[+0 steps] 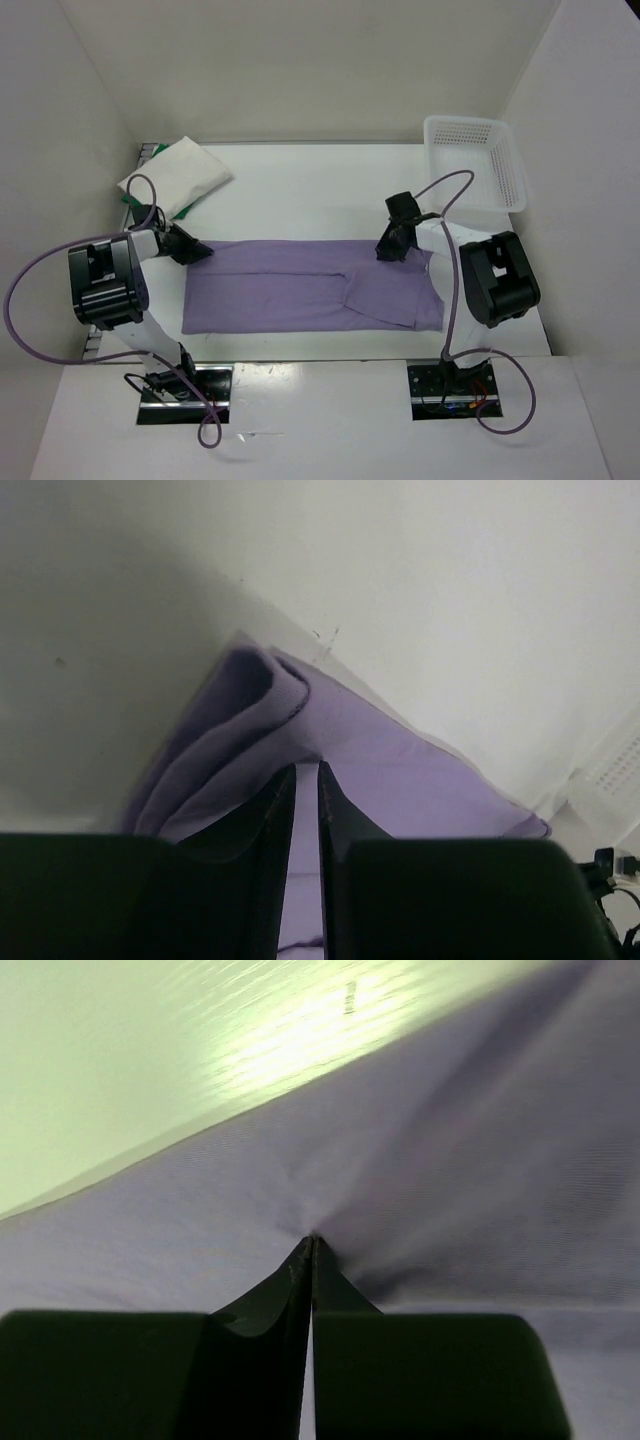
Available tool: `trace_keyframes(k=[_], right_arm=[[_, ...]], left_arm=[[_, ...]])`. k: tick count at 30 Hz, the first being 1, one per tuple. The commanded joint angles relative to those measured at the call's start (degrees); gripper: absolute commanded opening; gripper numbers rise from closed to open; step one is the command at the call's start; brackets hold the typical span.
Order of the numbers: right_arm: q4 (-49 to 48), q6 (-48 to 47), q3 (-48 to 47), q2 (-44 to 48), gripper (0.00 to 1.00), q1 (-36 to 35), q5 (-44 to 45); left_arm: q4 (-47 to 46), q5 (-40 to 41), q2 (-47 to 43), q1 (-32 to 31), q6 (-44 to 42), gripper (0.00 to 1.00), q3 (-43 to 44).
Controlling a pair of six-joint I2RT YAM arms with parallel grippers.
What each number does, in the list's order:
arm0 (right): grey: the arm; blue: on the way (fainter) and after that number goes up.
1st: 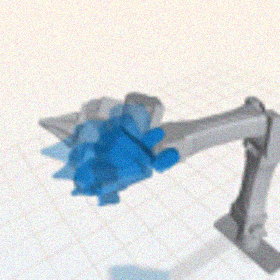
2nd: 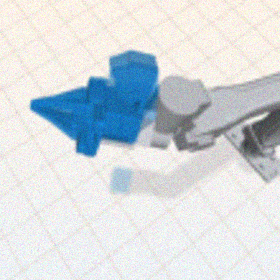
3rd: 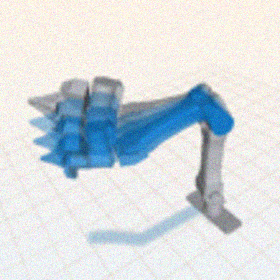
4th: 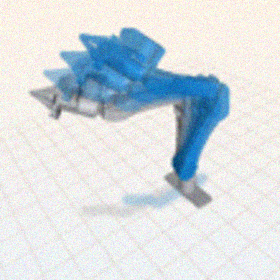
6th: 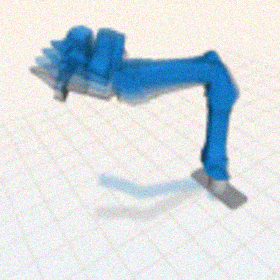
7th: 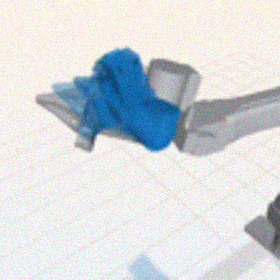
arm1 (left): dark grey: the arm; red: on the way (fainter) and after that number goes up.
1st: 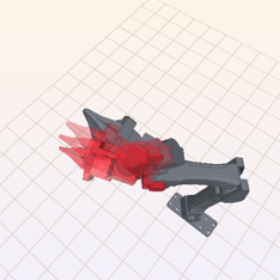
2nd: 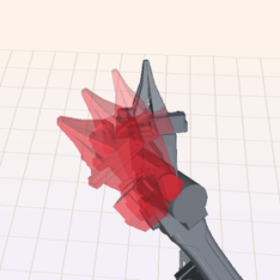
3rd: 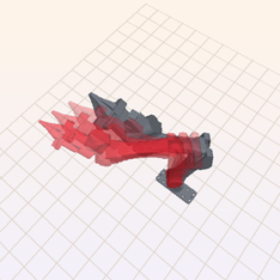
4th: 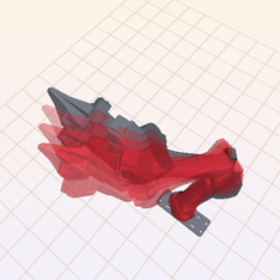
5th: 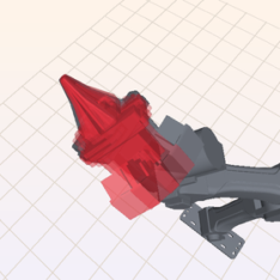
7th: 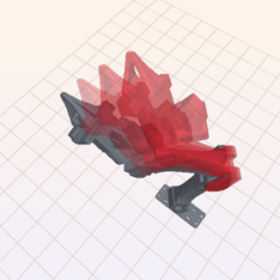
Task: Fold and stack the t-shirts
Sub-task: Rotate the tshirt 90 degrees
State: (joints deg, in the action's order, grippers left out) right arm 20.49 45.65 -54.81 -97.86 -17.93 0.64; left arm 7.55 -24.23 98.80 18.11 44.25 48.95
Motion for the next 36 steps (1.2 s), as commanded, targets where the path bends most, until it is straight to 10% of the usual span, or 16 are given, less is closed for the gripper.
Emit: trace_keyframes(k=[1, 16, 24, 30, 36], right_arm=[[0.0, -1.0, 0.3, 3.9, 0.05, 1.8, 2.6], [-3.7, -0.6, -6.5, -10.7, 0.01, -3.4, -3.5], [5.1, -6.6, -52.5, -39.1, 0.01, -6.9, -9.2], [25.1, -11.7, -118.5, -60.7, 0.0, -8.6, -7.9], [34.2, -16.6, -114.5, -45.7, 0.04, -9.9, -6.6]], left_arm=[[0.2, 1.2, -2.6, 0.9, 0.0, 0.22, -1.4], [4.8, 4.5, -20.2, -15.4, 1.6, 0.24, 7.6], [8.4, 3.8, -23.6, -16.8, -1.0, 0.24, 6.9], [10.6, 2.9, -20.1, -21.2, 0.1, 0.24, 12.8], [12.8, 5.0, -19.0, -22.5, -2.2, 0.18, 18.3]])
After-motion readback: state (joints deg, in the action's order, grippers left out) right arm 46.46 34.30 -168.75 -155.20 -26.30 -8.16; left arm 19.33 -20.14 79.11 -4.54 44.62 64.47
